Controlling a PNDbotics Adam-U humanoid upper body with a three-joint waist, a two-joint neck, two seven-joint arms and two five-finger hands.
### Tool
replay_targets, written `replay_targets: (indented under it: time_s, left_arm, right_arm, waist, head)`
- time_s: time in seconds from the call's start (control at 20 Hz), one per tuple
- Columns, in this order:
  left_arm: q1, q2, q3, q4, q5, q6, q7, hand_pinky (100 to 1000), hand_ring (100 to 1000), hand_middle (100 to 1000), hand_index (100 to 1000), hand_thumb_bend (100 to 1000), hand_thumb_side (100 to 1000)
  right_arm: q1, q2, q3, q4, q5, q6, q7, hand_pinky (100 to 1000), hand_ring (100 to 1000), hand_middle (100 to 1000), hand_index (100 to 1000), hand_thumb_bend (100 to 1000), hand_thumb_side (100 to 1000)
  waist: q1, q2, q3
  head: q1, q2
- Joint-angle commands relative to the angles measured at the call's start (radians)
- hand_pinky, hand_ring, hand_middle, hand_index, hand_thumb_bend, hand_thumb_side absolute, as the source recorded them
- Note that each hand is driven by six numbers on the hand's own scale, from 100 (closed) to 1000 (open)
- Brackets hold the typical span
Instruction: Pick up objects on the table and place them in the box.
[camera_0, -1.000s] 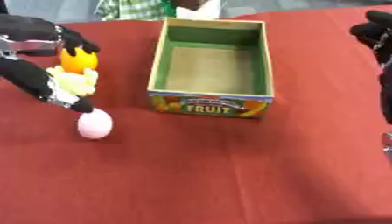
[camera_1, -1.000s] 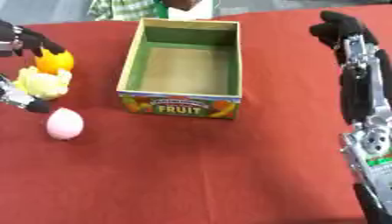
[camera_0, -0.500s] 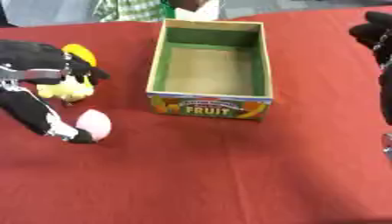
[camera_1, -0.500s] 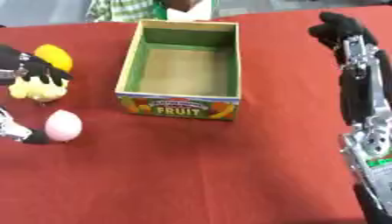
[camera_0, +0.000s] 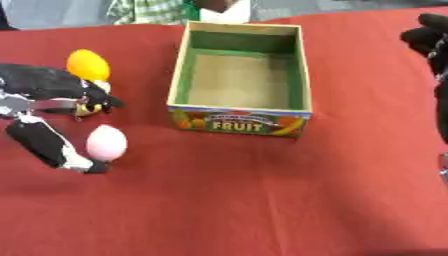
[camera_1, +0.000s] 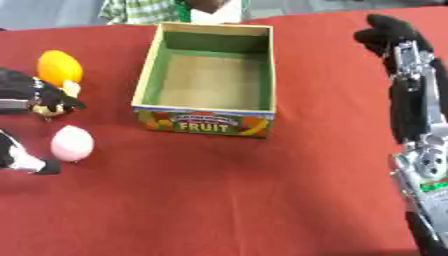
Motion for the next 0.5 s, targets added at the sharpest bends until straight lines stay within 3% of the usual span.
replay_targets:
  time_s: [0.05,0.5]
  left_arm:
    - [-0.02,0.009,0.009,0.001,-0.052,0.002,0.001,646,790,798,1000,519,646]
    - [-0.019,-0.045,-0.014,0.094,-0.154,-0.016,0.001,631,792,799,1000,516,674]
  right_arm:
    - [-0.01,-0.01,-0.002,-0.022,0.006,0.0,0.003,881,783,647,822,100,1000]
    - [-0.011,-0.004,-0.001,-0.022,0.005,0.0,0.006,882,783,644,821,100,1000]
  waist:
    - [-0.002,-0.015,-0.001]
    - [-0.007,-0.01,-0.004]
  head:
    - [0.003,-0.007]
    - [0.009,-0.012]
